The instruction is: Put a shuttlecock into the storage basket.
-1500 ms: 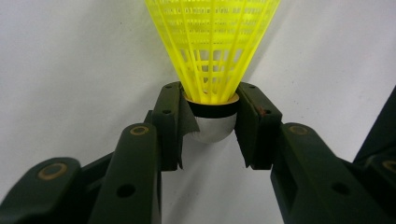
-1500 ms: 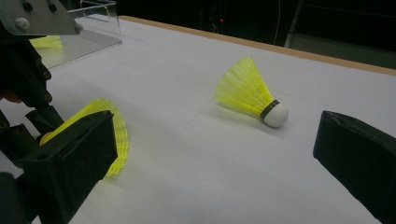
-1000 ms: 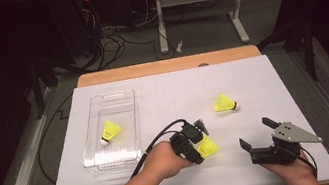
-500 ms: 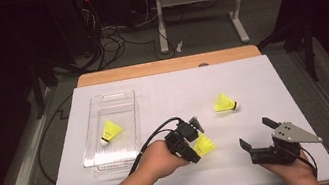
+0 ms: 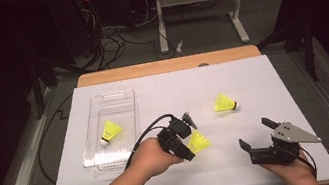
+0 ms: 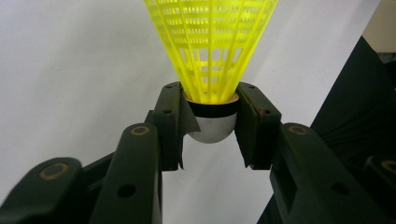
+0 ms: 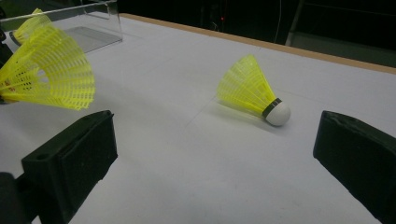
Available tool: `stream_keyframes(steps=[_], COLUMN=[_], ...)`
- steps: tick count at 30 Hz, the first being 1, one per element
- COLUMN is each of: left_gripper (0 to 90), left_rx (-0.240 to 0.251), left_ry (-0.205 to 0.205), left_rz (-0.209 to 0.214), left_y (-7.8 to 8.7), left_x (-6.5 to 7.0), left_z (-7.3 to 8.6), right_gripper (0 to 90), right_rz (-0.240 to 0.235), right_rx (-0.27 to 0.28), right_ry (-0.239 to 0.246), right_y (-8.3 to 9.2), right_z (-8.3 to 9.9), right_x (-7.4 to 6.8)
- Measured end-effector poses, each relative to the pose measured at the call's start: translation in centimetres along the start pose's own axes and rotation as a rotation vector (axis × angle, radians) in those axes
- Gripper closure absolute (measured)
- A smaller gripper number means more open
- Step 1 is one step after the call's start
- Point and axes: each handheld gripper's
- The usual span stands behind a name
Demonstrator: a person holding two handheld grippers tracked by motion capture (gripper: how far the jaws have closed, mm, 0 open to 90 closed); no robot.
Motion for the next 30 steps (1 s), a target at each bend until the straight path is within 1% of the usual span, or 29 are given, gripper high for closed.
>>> stream_keyframes(steps=[2, 5, 9, 10, 12, 16, 22, 27, 28, 30], left_gripper=[64.7, 64.7, 64.7, 64.7, 64.7, 64.7, 64.7, 64.7, 64.7, 64.7], left_rx=[0.002, -0.001, 0.003, 0.006, 0.008, 0.011, 0.010, 0.009, 0.001, 0.002], left_ry=[0.009, 0.011, 0.013, 0.017, 0.021, 0.030, 0.041, 0.046, 0.052, 0.057], left_rz=[-0.003, -0.009, -0.005, 0.002, 0.002, 0.002, -0.007, -0.007, -0.002, -0.002], left_y=[0.4, 0.9, 1.5, 2.0, 2.1, 3.1, 3.9, 4.3, 4.4, 4.5], left_x=[-0.1, -0.1, -0.2, -0.3, -0.4, -0.7, -0.9, -1.0, -1.1, -1.1], left_z=[0.2, 0.4, 0.6, 0.8, 0.9, 1.3, 1.7, 1.9, 2.0, 2.0], right_gripper=[0.3, 0.3, 0.3, 0.3, 0.3, 0.3, 0.3, 0.3, 0.3, 0.3], right_rz=[0.000, 0.000, 0.000, 0.001, 0.001, 0.001, 0.001, 0.000, 0.001, 0.001], right_rx=[0.000, -0.001, -0.001, -0.002, -0.002, -0.002, -0.004, -0.005, -0.006, -0.006], right_ry=[0.002, 0.001, 0.001, 0.002, 0.002, 0.001, 0.003, 0.003, 0.002, 0.002], right_y=[0.0, 0.0, 0.0, 0.0, 0.0, 0.0, 0.0, 0.0, 0.0, 0.0], right_z=[0.0, 0.0, 0.0, 0.0, 0.0, 0.0, 0.0, 0.0, 0.0, 0.0], right_x=[0.0, 0.0, 0.0, 0.0, 0.0, 0.0, 0.0, 0.0, 0.0, 0.0])
Point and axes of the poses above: each handheld gripper's, and its own axes: y roughly backward along the jaws, z roughly out of its underside, x roughly to its right, and after that the axes turned 13 degrees about -x, right-handed
